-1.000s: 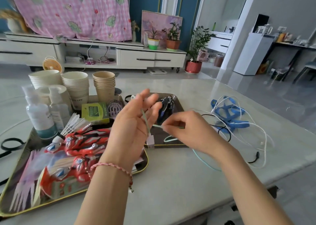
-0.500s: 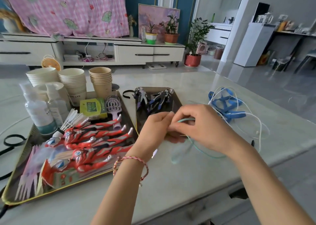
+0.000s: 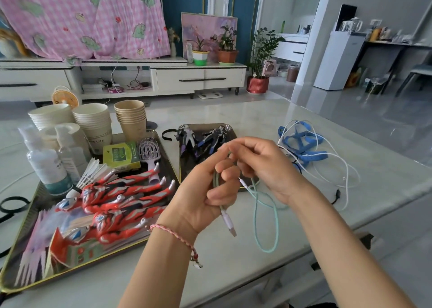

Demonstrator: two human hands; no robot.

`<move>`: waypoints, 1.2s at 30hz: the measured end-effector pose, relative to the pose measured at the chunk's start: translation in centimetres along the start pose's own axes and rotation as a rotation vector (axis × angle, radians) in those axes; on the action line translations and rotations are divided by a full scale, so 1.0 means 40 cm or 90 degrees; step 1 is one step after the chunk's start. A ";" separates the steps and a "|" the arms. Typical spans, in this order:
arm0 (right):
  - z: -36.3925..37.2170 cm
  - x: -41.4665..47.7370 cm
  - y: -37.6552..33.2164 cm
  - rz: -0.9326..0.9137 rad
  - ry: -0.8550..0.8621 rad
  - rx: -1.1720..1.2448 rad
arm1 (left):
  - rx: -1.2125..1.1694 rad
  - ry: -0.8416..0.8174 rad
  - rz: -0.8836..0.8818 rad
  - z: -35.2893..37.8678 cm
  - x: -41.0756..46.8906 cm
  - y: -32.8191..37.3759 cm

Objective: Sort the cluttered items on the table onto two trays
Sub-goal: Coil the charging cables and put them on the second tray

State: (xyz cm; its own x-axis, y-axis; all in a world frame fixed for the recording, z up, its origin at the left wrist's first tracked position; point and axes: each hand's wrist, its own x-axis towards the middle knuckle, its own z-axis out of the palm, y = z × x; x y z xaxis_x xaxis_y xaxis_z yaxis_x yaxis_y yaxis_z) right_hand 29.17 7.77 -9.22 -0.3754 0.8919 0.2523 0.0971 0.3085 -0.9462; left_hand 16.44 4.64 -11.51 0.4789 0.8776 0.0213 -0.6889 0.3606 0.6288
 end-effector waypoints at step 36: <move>0.142 -0.057 -0.045 -0.188 -0.167 -0.597 | 0.609 0.345 0.200 -0.047 -0.094 0.087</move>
State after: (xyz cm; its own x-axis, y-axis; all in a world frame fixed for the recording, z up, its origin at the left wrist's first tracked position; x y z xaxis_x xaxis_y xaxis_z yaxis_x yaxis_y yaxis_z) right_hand 24.62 3.29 -9.25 -0.6807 0.6720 0.2917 0.6090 0.7404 -0.2844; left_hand 11.21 3.18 -10.87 -0.0992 0.9910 0.0893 0.0709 -0.0825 0.9941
